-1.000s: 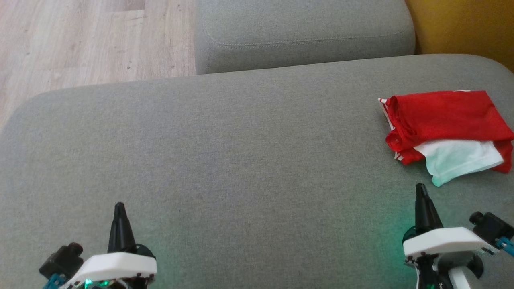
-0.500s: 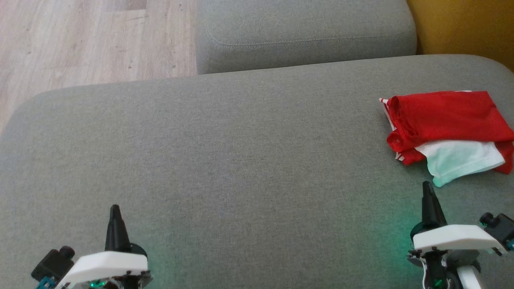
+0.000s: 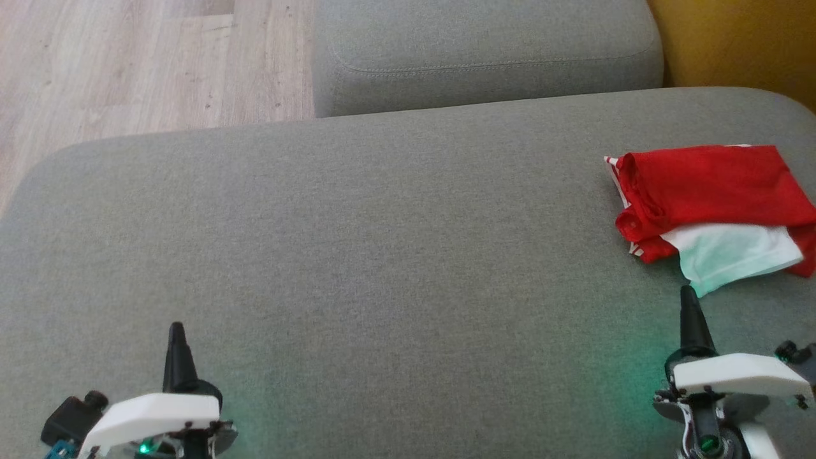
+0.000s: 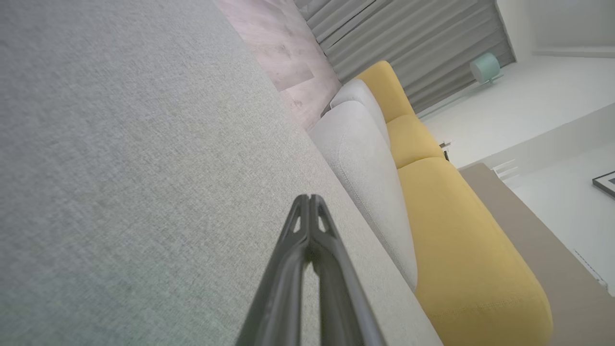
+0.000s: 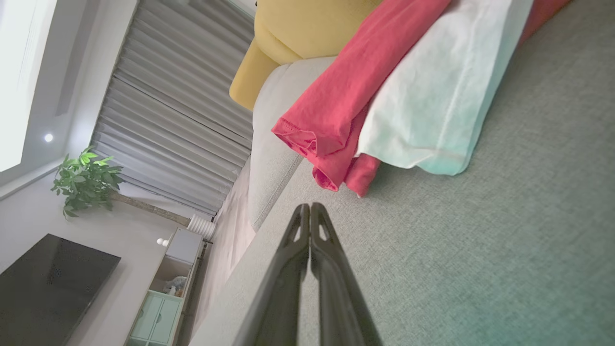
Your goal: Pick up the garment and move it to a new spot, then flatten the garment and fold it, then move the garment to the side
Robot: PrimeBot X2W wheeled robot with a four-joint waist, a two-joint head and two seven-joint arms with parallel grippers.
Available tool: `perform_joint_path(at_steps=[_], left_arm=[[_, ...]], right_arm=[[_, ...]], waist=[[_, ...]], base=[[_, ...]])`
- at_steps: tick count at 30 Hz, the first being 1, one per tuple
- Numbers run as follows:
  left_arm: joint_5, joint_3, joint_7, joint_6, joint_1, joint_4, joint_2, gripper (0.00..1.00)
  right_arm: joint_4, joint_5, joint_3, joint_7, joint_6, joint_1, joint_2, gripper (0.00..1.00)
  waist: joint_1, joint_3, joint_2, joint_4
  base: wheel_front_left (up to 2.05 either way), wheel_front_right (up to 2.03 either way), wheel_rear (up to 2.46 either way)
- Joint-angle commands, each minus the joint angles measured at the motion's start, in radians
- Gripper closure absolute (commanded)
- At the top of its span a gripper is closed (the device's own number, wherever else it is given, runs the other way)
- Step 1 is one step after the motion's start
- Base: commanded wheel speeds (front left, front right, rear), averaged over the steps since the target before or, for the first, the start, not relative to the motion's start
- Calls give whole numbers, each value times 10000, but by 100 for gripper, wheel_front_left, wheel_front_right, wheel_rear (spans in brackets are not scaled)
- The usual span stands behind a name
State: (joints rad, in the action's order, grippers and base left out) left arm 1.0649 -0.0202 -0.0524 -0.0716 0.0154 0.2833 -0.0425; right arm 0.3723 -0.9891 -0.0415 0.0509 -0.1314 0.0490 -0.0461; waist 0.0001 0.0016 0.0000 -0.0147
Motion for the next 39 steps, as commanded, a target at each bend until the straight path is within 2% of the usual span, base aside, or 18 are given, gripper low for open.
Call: perform_joint_path(at_steps=[1, 39], left_arm=[[337, 330, 94, -77, 523, -352, -45, 100], [4003, 1055, 1216, -446, 814, -370, -68, 100]], right_arm=[[-430, -404, 26, -123, 4, 495, -37, 100], [-1037, -4565, -512, -1214, 7, 563, -40, 100]], waist=[[0, 0, 0, 6], [-1, 11, 0, 108]], base=[[0, 0, 0], [0, 0, 0]])
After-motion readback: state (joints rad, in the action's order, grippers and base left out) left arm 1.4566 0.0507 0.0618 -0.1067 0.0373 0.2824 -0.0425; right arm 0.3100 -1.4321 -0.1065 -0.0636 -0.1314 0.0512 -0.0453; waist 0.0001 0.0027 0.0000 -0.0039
